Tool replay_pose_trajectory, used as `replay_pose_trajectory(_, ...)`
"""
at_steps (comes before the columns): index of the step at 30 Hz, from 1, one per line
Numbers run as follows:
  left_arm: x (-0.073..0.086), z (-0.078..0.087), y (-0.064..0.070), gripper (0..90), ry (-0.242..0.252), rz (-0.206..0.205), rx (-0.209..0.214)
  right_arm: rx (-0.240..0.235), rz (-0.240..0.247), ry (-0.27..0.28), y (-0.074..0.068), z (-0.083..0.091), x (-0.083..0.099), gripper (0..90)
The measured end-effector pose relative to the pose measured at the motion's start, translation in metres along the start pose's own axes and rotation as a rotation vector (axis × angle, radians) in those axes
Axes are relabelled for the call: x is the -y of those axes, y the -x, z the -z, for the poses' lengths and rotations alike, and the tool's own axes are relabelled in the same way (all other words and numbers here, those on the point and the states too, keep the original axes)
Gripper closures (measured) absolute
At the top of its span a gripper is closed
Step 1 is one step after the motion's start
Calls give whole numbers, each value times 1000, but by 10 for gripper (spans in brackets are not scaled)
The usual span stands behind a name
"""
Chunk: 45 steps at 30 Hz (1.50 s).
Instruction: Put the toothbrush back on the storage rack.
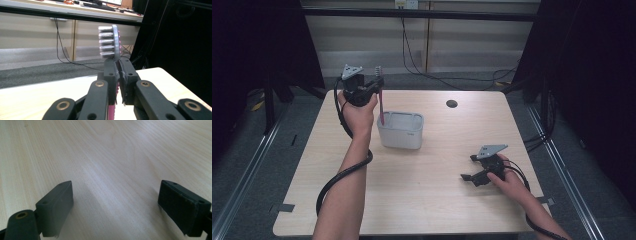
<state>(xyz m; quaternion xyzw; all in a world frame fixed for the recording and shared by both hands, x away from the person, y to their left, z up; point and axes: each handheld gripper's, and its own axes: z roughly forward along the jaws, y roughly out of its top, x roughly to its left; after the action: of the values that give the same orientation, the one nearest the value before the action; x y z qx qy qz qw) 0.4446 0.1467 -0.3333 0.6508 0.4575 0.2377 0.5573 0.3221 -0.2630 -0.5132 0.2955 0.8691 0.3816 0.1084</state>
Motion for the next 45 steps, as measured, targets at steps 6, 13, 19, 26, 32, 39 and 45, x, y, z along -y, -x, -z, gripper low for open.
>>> replay_pose_trajectory(6, 2, -1, 1, 845, -5, -6, -3, 0, -2, -2, 0, 0, 0, 126)
replay_pose_trajectory(13, 7, -1, 0, 856, -17, -4, -7, 0, 1, 1, 0, 0, 0, 126)
replay_pose_trajectory(19, 11, -1, 0, 866, -35, -13, -13, 0, -1, -2, 0, 0, 0, 126)
replay_pose_trajectory(26, 17, 1, 4, 861, -60, -30, -10, -1, -1, -2, 0, 0, 0, 126)
replay_pose_trajectory(32, 17, 6, 4, 837, -89, -45, -9, -1, -1, -2, 0, 0, 0, 125)
replay_pose_trajectory(39, 21, 13, 2, 804, -106, -42, -10, -1, -1, -2, 0, 0, 0, 125)
replay_pose_trajectory(45, 25, 16, -1, 733, -119, -37, -12, -1, -1, -2, 0, 0, 0, 125)
